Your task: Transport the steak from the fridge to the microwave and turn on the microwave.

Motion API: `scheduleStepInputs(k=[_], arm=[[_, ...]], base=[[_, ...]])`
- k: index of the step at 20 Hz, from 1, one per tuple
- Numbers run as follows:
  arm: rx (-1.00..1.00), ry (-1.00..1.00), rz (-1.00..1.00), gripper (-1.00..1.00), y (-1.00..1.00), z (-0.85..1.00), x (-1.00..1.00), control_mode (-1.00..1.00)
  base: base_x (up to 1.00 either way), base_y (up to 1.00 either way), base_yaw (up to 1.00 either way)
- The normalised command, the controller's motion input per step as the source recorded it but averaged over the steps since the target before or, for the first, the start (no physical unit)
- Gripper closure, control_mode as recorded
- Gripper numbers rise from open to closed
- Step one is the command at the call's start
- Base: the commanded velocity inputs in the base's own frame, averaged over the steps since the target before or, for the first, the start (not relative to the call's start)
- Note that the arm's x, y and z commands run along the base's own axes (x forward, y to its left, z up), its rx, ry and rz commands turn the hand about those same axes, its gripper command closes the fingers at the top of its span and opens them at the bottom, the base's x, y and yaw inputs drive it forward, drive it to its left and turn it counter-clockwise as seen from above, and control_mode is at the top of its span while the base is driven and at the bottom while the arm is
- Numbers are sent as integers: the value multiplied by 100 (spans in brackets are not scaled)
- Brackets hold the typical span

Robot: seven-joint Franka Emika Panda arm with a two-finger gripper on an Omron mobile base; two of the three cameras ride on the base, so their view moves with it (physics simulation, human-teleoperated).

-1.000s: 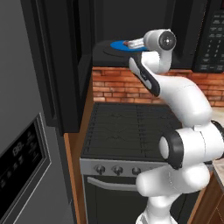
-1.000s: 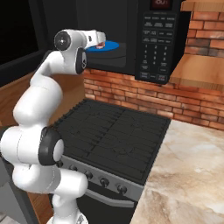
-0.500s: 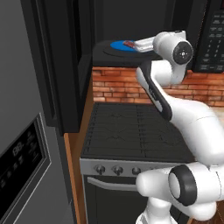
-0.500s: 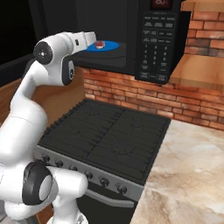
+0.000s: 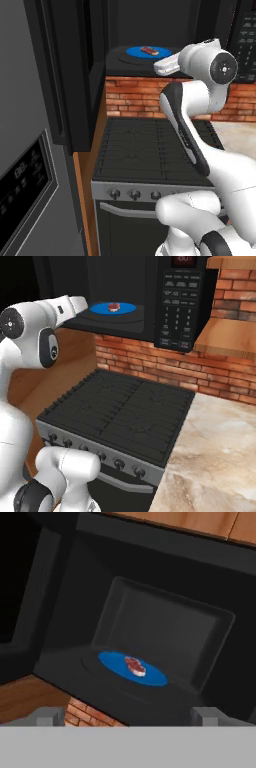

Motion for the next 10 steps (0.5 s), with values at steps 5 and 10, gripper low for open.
scheduleStepInputs(k=[5, 10], arm=[[-25, 25, 0, -100, 19, 0, -100, -100], [-21, 9, 5, -100, 0, -2, -100, -100]], base=[[0, 0, 0], [0, 0, 0]])
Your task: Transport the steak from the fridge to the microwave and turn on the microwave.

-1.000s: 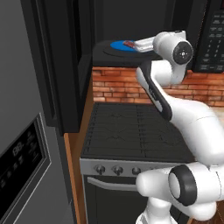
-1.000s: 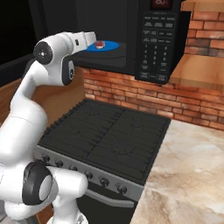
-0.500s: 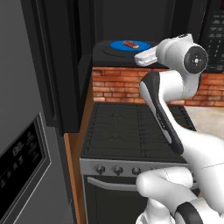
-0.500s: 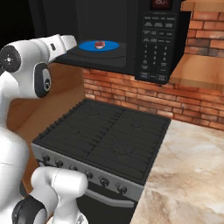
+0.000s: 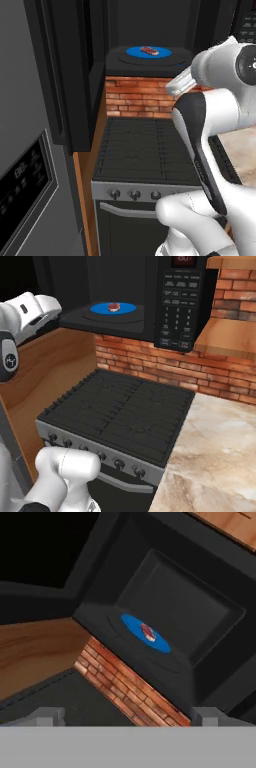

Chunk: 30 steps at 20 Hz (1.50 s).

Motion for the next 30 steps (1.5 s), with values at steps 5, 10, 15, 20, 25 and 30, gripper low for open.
scheduleStepInputs(k=[5, 10, 15, 20, 25, 30], arm=[[-23, 0, 23, -100, -2, -1, -100, -100], [-24, 0, 29, -100, -1, -20, -100, -100], [-39, -6, 11, -100, 47, -41, -100, -100], [-49, -7, 0, -100, 83, -15, -94, -100], [-44, -9, 0, -100, 64, 0, -91, -100], [-41, -9, 4, -100, 46, 0, -81, -100]], base=[[0, 0, 0], [0, 0, 0], [0, 0, 0], [0, 0, 0], [0, 0, 0], [0, 0, 0]])
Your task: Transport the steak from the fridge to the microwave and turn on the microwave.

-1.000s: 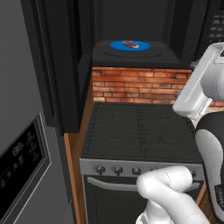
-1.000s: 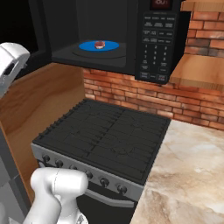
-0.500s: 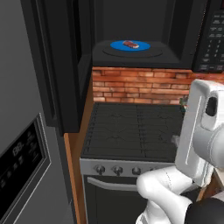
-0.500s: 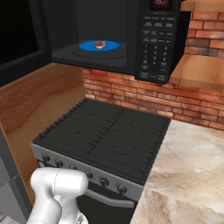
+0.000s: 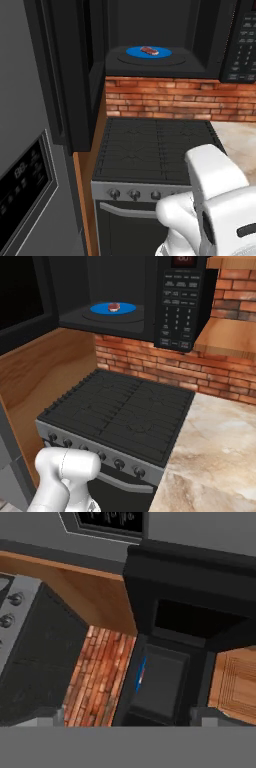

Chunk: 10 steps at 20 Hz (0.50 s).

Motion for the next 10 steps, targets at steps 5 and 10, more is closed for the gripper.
scheduleStepInputs(k=[5, 10], arm=[[-40, -16, 7, -100, 48, -10, -40, -100], [-34, -10, 4, -100, 53, -25, -1, -100]], base=[[0, 0, 0], [0, 0, 0]])
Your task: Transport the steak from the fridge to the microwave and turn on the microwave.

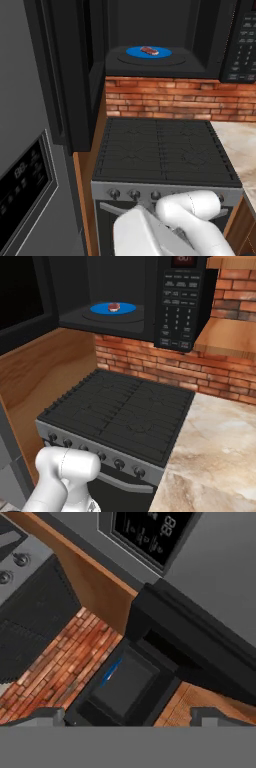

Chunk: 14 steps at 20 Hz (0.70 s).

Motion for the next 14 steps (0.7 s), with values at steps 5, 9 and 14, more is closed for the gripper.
scheduleStepInputs(k=[5, 9, 14], arm=[[-31, 0, 0, -100, 51, -28, 25, -100], [-26, 0, 0, -100, 47, -26, 51, -100], [-24, 0, 0, -100, 47, -24, 65, -100]], base=[[0, 0, 0], [0, 0, 0], [0, 0, 0]])
